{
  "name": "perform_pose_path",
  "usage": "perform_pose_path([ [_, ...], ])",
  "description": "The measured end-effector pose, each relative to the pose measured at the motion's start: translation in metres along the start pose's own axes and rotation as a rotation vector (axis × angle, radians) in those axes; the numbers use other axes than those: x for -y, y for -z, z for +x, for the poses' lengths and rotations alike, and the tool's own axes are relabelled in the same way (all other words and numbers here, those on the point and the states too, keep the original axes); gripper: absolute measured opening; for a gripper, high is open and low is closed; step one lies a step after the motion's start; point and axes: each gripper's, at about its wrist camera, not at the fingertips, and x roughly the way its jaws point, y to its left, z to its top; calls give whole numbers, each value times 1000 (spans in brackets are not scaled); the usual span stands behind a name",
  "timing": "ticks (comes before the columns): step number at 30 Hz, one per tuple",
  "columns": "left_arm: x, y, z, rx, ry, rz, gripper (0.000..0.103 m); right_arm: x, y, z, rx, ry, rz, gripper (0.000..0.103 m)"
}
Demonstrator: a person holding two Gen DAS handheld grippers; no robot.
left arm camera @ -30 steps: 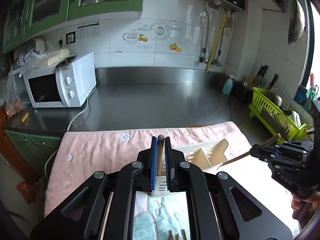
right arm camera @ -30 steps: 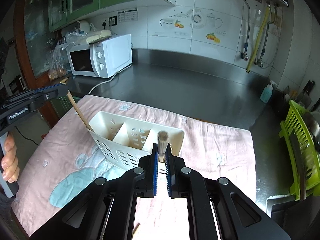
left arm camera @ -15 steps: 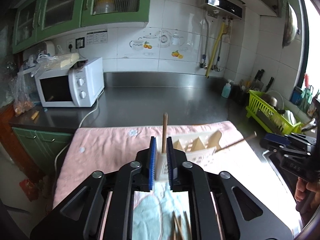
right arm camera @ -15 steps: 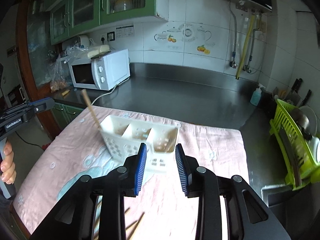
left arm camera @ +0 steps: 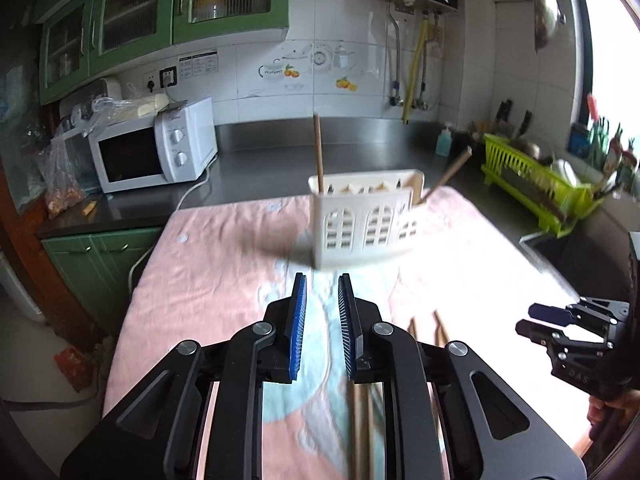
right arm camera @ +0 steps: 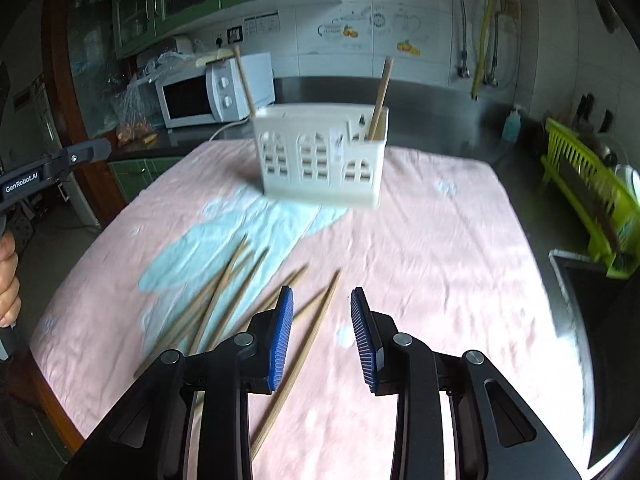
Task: Organize utensils
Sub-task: 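Move the left tool back over the chopsticks while the right tool returns to another chopstick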
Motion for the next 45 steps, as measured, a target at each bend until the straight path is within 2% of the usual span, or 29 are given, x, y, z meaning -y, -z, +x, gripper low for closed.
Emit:
perform_pose_path([
  [4, 5, 31, -1, -39, -1, 13, 16, -13, 35, 3, -21, 31, 5, 30],
  [8, 6, 57, 1, -75, 0, 3, 16, -17, 62, 8, -58, 13, 52, 29],
  [15, 4, 95, 10, -131, 12, -17, 16, -22, 86, 24, -114, -8, 113, 25],
  [23, 6, 125, 19, -195, 44, -6, 16, -29, 95, 43, -160, -47, 157, 22],
  [30, 10, 140, 35, -255, 100, 4, 16, -35, 97, 47, -156, 22, 99, 10],
  [38, 17, 149, 60, -315, 128, 4, 16, -34, 98, 45, -151, 63, 71, 9],
  [45, 18, 152, 76, -345, 119, 1, 16, -34, 99, 46, -152, 71, 62, 9],
])
